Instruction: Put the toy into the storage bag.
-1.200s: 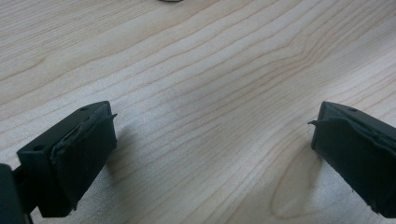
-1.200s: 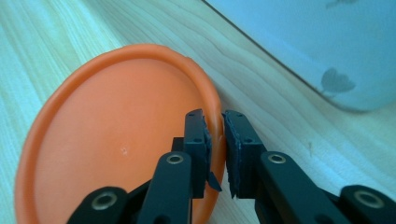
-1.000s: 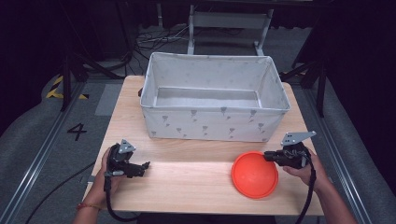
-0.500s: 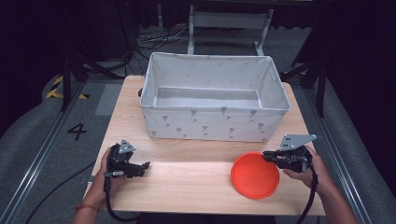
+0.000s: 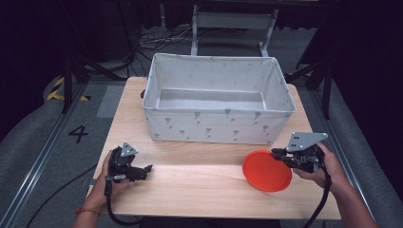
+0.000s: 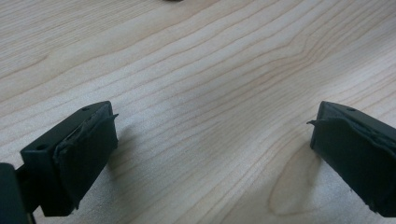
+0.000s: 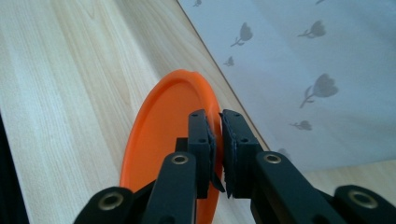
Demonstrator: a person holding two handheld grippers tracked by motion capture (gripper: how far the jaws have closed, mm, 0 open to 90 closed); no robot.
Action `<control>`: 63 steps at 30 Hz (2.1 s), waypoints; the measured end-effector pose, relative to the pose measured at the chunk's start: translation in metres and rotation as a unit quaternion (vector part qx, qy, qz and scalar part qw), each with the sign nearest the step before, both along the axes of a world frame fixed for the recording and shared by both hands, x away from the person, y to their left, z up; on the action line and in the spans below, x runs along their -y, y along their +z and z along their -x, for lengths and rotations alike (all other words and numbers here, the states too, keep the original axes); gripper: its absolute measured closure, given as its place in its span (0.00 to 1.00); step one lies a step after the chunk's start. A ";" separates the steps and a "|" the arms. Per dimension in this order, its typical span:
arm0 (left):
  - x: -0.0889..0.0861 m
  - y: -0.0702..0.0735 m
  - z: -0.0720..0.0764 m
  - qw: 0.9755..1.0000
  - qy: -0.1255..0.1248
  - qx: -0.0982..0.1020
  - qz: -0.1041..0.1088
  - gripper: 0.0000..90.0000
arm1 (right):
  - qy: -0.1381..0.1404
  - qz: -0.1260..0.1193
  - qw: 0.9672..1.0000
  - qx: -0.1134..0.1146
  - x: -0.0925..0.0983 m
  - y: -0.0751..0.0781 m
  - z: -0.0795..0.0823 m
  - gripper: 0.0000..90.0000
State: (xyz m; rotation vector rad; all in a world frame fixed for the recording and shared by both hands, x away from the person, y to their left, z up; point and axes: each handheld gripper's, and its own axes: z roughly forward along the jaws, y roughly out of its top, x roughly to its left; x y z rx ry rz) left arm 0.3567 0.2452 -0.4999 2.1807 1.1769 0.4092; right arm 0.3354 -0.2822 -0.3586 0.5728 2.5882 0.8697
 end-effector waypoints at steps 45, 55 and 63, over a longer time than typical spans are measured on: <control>-0.001 0.000 0.001 1.000 -0.005 0.001 0.001 0.02 | -0.032 -0.028 0.997 0.070 0.032 0.135 0.012 0.93; -0.001 0.000 0.001 1.000 -0.003 0.001 0.001 0.02 | -0.030 -0.027 0.996 0.082 0.028 0.166 0.001 0.93; -0.001 0.000 0.001 1.000 -0.003 0.001 0.001 0.02 | -0.034 -0.029 0.995 0.092 0.023 0.186 -0.016 0.93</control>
